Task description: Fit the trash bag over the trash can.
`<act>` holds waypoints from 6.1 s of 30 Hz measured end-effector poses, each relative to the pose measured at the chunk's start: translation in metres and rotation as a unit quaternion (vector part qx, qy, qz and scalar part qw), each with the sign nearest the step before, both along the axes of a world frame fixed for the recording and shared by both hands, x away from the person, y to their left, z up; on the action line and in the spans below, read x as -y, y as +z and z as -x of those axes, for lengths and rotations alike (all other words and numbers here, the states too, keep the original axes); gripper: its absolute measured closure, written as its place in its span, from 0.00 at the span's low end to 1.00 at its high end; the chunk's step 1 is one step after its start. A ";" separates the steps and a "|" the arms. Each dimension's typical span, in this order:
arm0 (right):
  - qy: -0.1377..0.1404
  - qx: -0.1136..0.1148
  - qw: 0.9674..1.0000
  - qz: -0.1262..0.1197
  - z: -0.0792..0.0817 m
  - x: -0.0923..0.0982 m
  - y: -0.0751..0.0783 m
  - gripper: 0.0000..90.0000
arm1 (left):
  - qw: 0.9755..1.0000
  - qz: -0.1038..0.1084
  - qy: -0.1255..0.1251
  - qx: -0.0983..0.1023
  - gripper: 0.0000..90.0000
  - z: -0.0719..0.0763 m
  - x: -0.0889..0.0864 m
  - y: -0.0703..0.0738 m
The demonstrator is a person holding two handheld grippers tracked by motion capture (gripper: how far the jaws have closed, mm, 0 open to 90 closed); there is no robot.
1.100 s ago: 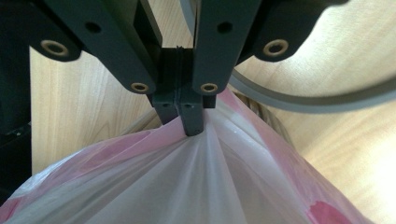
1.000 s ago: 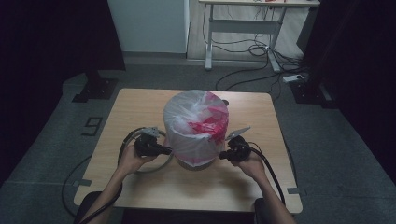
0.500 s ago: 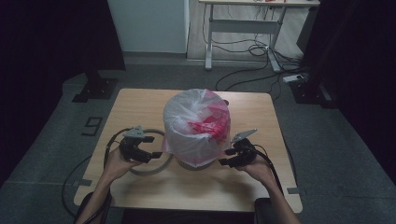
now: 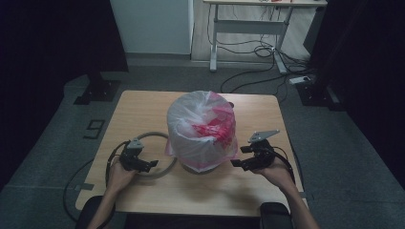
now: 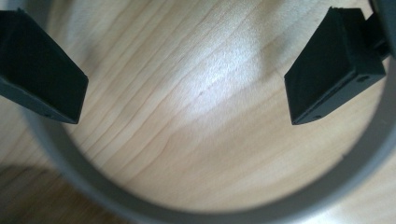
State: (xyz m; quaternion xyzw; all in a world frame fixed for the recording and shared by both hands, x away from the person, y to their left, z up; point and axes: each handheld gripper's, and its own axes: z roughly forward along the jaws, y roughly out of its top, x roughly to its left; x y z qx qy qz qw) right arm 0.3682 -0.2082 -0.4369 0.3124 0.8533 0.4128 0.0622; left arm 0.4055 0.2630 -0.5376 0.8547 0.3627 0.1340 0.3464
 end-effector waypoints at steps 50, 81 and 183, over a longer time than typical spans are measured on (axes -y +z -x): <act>0.098 -0.014 0.993 0.070 -0.091 -0.169 0.137 0.71 | 1.000 -0.024 0.008 -0.019 0.00 -0.003 0.004 -0.009; 0.031 -0.001 0.989 0.145 -0.138 -0.178 0.108 0.26 | 1.000 -0.023 0.009 -0.019 0.00 -0.003 0.004 -0.009; -0.085 0.052 0.994 0.043 -0.043 0.027 0.030 0.14 | 0.999 -0.023 0.026 -0.019 0.00 -0.001 0.006 -0.009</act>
